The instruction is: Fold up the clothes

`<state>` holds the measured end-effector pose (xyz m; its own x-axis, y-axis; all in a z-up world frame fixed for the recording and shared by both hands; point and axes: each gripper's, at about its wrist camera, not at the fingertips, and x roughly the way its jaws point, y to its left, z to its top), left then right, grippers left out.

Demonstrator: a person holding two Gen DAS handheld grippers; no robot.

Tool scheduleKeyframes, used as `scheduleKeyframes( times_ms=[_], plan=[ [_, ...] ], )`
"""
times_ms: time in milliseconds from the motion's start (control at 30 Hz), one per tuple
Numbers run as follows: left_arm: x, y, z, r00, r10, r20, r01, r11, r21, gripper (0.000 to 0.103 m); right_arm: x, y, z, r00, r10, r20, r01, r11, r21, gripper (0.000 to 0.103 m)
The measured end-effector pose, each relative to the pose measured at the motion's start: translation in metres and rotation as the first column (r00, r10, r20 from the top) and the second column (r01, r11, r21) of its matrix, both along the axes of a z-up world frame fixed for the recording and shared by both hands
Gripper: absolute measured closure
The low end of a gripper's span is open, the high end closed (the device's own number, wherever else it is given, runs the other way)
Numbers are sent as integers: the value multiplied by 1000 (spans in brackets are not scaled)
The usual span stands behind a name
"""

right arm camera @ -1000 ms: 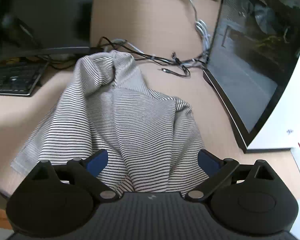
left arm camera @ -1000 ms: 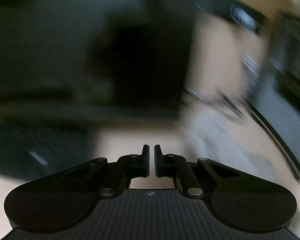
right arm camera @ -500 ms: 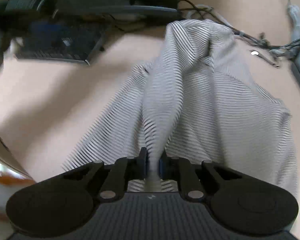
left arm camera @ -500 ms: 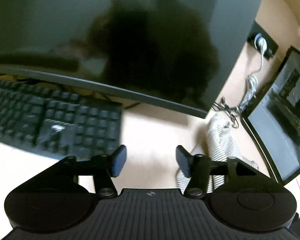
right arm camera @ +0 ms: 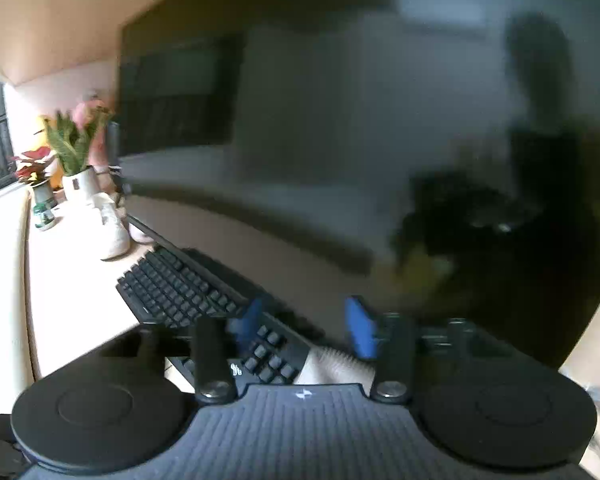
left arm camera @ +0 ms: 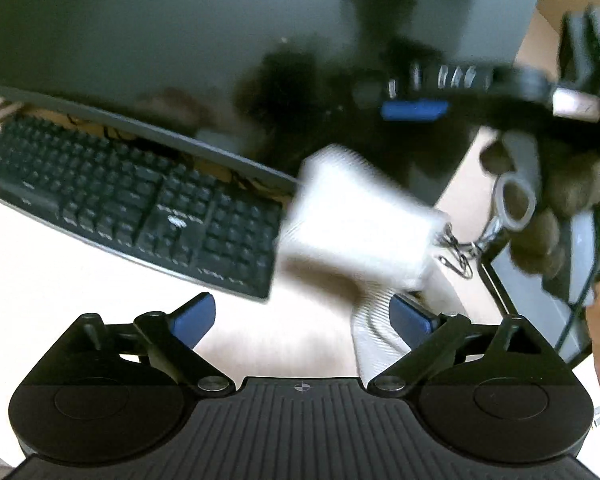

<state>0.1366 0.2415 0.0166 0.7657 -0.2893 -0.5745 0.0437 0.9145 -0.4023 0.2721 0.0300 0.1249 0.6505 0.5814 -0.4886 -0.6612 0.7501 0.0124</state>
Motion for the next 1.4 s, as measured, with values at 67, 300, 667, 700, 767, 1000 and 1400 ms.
scheduleKeyframes(
  times_ms=[67, 300, 667, 700, 767, 1000, 1400],
  plan=[
    [6, -11, -6, 999, -29, -22, 29, 1000, -2, 5, -12, -22, 5, 999, -13, 30, 14, 1000, -8, 49],
    [38, -76, -27, 971, -234, -51, 232, 972, -30, 5, -79, -134, -45, 946, -324, 9, 320, 928, -190, 49],
    [58, -188, -87, 903, -427, 49, 416, 898, 145, 4, -166, -207, -173, 761, -599, -248, 509, 789, -345, 27],
    [58, -186, -91, 901, -432, 37, 424, 896, 136, 4, -171, -205, -171, 775, -581, -250, 490, 801, -344, 23],
    [55, -178, -97, 908, -418, 29, 412, 904, 112, 4, -180, -201, -174, 809, -534, -245, 433, 824, -366, 43],
    [47, -139, -98, 948, -317, -17, 318, 946, 57, 4, -140, -225, -117, 839, -543, 36, 503, 748, -432, 92],
    [56, -121, -85, 954, -298, -42, 301, 945, 128, 2, -45, -278, -41, 659, -699, 278, 751, 590, -298, 64]
  ],
)
